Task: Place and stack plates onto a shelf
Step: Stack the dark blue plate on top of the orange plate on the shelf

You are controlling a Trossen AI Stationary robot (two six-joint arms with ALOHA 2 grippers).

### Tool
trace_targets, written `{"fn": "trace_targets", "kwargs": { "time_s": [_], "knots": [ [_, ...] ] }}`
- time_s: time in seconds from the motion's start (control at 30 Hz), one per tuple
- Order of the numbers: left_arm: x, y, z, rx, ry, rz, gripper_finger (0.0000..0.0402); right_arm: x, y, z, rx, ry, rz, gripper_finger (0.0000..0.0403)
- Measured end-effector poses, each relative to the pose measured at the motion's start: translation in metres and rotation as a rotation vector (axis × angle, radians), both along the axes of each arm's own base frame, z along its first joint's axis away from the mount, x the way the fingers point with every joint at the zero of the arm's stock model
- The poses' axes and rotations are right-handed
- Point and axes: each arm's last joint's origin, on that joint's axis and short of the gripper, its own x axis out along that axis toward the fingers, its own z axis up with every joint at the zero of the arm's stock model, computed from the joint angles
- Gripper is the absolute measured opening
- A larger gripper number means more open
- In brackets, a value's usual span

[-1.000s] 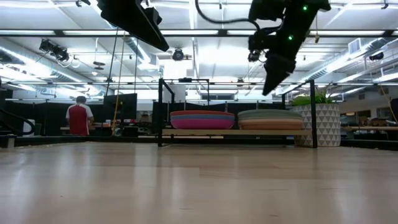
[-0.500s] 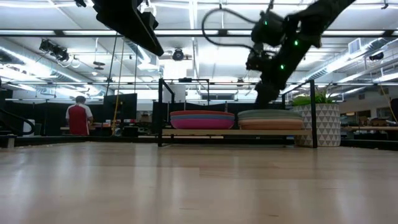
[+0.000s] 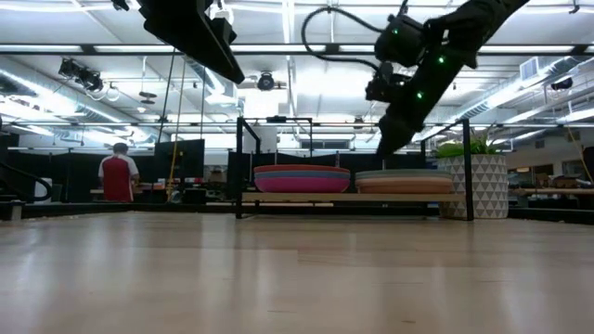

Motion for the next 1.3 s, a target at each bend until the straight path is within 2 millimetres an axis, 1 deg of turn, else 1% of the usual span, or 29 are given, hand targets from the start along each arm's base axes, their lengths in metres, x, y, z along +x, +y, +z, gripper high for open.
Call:
{"fn": "trace_targets", "kwargs": {
  "time_s": [0.13,0.2,0.3,0.4,0.57,0.67,0.77,0.83,0.9,1.07,1.17,1.3],
  "knots": [
    [-0.002,0.000,-0.001,-0.003,0.018,0.005,0.0176,0.006,0.007,0.005,0.005,-0.024,0.040,0.0191],
    [-0.003,-0.001,-0.003,-0.025,0.045,0.007,0.0176,0.009,0.014,0.005,0.048,-0.044,0.087,0.0191],
    [-0.005,-0.004,-0.008,-0.109,0.110,-0.035,0.0176,0.012,0.029,-0.001,0.147,-0.089,0.170,0.0191],
    [-0.005,-0.011,-0.019,-0.163,0.143,-0.035,0.0176,0.013,0.048,-0.010,0.182,-0.110,0.240,0.0191],
    [-0.016,-0.019,-0.048,-0.230,0.200,0.034,0.0176,0.014,0.081,-0.027,0.091,-0.230,0.364,0.0191],
    [-0.023,-0.017,-0.054,-0.279,0.273,0.141,0.0176,0.010,0.098,-0.034,0.024,-0.328,0.485,0.0191],
    [-0.028,-0.018,-0.057,-0.342,0.337,0.230,0.0176,0.002,0.110,-0.041,-0.031,-0.433,0.579,0.0190],
    [-0.030,-0.021,-0.057,-0.403,0.366,0.258,0.0176,-0.004,0.115,-0.046,-0.060,-0.496,0.616,0.0187],
    [-0.031,-0.024,-0.057,-0.480,0.393,0.280,0.0176,-0.011,0.117,-0.051,-0.074,-0.520,0.631,0.0184],
    [-0.036,-0.036,-0.056,-0.642,0.487,0.327,0.0176,-0.022,0.116,-0.063,-0.077,-0.494,0.631,0.0177],
    [-0.042,-0.046,-0.057,-0.645,0.524,0.296,0.0176,-0.025,0.116,-0.066,-0.085,-0.478,0.638,0.0174],
    [-0.054,-0.059,-0.060,-0.547,0.564,0.203,0.0176,-0.024,0.116,-0.062,-0.133,-0.495,0.662,0.0172]
  ]
}}
